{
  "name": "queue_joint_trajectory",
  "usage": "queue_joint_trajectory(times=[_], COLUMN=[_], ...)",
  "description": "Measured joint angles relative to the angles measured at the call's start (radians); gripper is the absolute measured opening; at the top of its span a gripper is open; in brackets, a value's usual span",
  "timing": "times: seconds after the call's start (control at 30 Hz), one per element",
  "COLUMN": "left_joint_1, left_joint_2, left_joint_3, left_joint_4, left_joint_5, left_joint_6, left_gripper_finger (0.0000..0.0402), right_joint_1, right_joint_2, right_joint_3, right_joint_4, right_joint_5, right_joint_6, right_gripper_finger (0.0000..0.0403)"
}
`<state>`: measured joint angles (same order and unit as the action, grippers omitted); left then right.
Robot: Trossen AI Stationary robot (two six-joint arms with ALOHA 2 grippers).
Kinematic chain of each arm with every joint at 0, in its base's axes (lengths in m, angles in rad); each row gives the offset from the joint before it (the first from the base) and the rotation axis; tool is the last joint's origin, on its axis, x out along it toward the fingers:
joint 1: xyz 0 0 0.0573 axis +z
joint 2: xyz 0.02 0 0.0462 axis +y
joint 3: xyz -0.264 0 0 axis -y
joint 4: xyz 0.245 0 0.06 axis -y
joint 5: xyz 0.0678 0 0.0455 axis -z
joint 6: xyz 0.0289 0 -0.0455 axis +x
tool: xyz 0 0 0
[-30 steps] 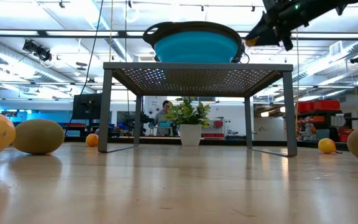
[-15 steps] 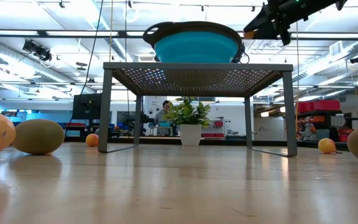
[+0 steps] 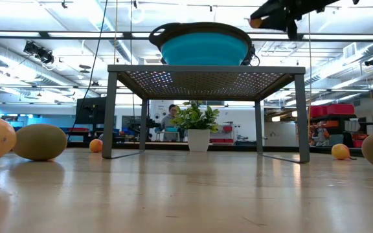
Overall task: Pick & Place Fruit
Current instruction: Put the orange pear into the strainer bowl on the shelf
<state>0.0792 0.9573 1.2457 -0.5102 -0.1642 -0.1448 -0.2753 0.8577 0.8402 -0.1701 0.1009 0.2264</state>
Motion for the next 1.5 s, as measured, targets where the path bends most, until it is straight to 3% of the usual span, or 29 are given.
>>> queue_joint_trajectory(times=[0.37,0.53,0.87,1.5], left_joint_1=[0.0,0.0,0.0,0.0], left_joint_2=[0.0,0.0,-0.001,-0.001], left_joint_3=[0.0,0.0,0.0,0.0], left_joint_4=[0.0,0.0,0.0,0.0], left_joint_5=[0.0,0.0,0.0,0.0], left_joint_6=[0.003,0.003,0.003,0.003], left_gripper_finger=[0.0001,0.0001,0.0001,0.0001], right_joint_1=[0.107,0.113,0.111,0.111], right_joint_2=[0.0,0.004,0.067,0.239], right_joint_3=[0.0,0.0,0.0,0.001], right_joint_4=[0.018,0.033,0.275,0.362], right_joint_5=[0.002,0.002,-0.001,-0.007], right_joint_6=[0.0,0.002,-0.037,-0.086], right_gripper_finger=[0.0149,0.0149,0.0149,0.0149])
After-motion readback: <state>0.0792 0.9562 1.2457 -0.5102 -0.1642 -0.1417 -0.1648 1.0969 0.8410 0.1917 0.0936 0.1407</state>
